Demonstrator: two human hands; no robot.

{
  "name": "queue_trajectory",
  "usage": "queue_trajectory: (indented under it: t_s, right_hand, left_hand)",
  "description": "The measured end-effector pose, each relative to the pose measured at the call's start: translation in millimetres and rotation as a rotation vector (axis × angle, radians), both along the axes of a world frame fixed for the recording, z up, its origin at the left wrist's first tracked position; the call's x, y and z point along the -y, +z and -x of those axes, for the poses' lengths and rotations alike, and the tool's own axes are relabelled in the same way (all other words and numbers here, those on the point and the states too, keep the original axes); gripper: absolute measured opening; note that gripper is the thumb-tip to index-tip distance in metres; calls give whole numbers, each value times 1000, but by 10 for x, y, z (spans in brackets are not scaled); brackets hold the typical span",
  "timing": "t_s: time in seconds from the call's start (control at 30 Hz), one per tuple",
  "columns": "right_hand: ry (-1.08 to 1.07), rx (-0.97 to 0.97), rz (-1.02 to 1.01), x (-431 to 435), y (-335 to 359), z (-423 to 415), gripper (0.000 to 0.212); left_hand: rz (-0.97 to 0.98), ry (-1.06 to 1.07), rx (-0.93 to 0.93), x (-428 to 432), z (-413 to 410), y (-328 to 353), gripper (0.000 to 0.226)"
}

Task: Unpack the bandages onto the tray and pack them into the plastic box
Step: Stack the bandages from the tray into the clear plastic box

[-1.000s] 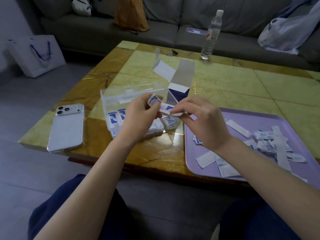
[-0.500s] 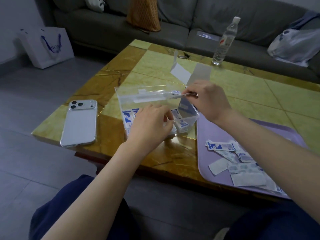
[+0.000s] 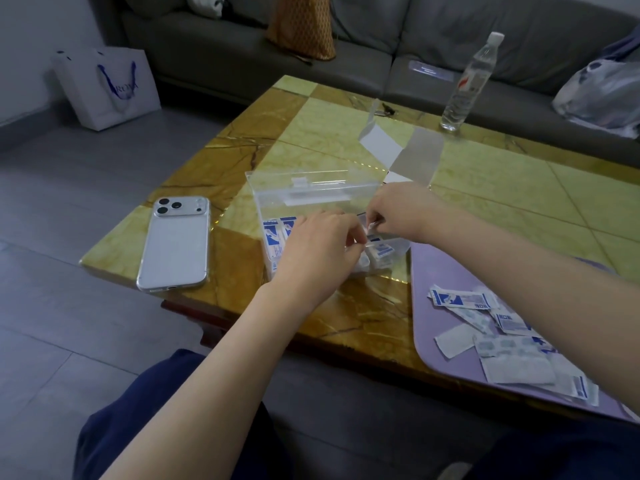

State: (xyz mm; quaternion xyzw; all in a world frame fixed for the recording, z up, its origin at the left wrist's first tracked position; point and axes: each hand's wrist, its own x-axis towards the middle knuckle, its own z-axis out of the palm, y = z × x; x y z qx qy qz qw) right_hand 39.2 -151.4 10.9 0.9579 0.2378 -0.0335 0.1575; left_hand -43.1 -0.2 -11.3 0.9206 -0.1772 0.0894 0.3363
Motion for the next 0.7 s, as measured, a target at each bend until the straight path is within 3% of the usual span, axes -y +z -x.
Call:
queue_trajectory:
  t_s: [0.1, 0.2, 0.37, 0.43, 0.57, 0.63, 0.7]
  right_hand:
    - [-10, -73, 66, -62, 38, -20, 11]
    - [20, -128, 130, -101, 18, -32, 32]
    - [14, -311, 211, -159, 27, -66, 42]
    - [-10, -392, 238, -171, 30, -95, 39]
    - [-7, -478, 190, -179, 7, -145, 7]
    - [-18, -489, 207, -176, -7, -159, 23]
    - [-32, -492, 232, -181, -23, -156, 23]
  left_hand:
    - [5, 0, -2, -6, -1, -5, 8]
    - [6, -1, -13, -11, -8, -7, 8]
    - [19, -5, -17, -17, -10, 3, 8]
    - [20, -7, -20, -23, -15, 4, 8]
    - [17, -9, -23, -38, -34, -5, 8]
    - [17, -10, -22, -46, -42, -8, 8]
    - [25, -13, -17, -51, -43, -9, 9]
